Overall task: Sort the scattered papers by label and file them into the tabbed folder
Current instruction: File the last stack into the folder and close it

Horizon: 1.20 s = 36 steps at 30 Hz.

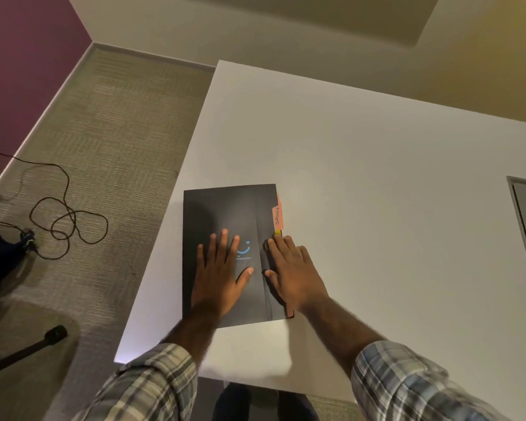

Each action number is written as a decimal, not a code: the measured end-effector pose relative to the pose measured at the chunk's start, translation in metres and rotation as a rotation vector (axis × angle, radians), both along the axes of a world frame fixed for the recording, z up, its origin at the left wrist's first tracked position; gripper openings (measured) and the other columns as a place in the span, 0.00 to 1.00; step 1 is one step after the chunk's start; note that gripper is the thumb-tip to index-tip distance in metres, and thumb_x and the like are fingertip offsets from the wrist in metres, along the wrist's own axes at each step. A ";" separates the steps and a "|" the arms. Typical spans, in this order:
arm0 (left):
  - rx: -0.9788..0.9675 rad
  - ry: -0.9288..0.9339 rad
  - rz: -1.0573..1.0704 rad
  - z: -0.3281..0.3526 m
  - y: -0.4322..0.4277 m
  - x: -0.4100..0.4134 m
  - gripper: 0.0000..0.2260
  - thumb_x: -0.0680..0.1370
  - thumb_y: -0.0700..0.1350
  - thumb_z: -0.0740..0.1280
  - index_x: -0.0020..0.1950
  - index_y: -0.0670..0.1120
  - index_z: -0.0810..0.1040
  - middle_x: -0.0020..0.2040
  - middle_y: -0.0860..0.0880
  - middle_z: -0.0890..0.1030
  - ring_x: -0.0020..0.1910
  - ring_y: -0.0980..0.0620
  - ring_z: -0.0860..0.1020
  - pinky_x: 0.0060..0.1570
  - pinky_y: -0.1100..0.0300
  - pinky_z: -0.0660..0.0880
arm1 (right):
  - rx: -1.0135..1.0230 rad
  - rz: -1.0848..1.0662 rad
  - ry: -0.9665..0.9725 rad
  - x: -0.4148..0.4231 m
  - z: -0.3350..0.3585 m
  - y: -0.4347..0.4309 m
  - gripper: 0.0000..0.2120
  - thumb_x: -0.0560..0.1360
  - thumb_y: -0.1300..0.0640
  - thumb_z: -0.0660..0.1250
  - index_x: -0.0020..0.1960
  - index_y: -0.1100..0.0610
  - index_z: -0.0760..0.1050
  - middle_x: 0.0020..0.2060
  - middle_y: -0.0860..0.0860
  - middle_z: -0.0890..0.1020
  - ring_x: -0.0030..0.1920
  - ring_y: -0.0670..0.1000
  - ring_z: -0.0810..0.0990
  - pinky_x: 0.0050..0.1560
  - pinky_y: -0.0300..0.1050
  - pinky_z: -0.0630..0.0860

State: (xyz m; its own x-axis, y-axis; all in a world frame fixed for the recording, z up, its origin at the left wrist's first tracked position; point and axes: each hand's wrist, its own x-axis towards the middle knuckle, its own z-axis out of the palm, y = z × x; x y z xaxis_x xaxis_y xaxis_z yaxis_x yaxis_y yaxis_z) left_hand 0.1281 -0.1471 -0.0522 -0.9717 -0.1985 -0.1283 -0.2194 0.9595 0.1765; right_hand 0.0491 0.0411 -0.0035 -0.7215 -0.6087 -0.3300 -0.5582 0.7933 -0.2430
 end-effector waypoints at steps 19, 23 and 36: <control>0.059 -0.018 0.026 -0.002 0.000 -0.001 0.38 0.79 0.69 0.55 0.83 0.51 0.53 0.84 0.45 0.51 0.82 0.40 0.51 0.79 0.39 0.50 | 0.106 -0.065 -0.007 0.013 -0.019 -0.012 0.40 0.80 0.29 0.40 0.83 0.52 0.40 0.82 0.51 0.41 0.81 0.55 0.39 0.80 0.60 0.45; 0.064 -0.001 0.025 -0.002 0.000 -0.001 0.37 0.79 0.69 0.53 0.83 0.50 0.55 0.83 0.44 0.53 0.82 0.39 0.52 0.78 0.38 0.51 | 0.141 -0.039 0.001 0.013 -0.022 -0.009 0.42 0.78 0.27 0.39 0.82 0.52 0.37 0.82 0.51 0.39 0.81 0.56 0.37 0.79 0.60 0.42; 0.067 -0.041 0.024 -0.001 -0.001 -0.002 0.38 0.79 0.69 0.56 0.83 0.51 0.53 0.84 0.45 0.50 0.82 0.39 0.50 0.78 0.38 0.48 | 0.337 0.041 0.009 0.012 -0.015 -0.017 0.48 0.75 0.24 0.41 0.81 0.55 0.32 0.79 0.53 0.33 0.76 0.59 0.29 0.76 0.67 0.40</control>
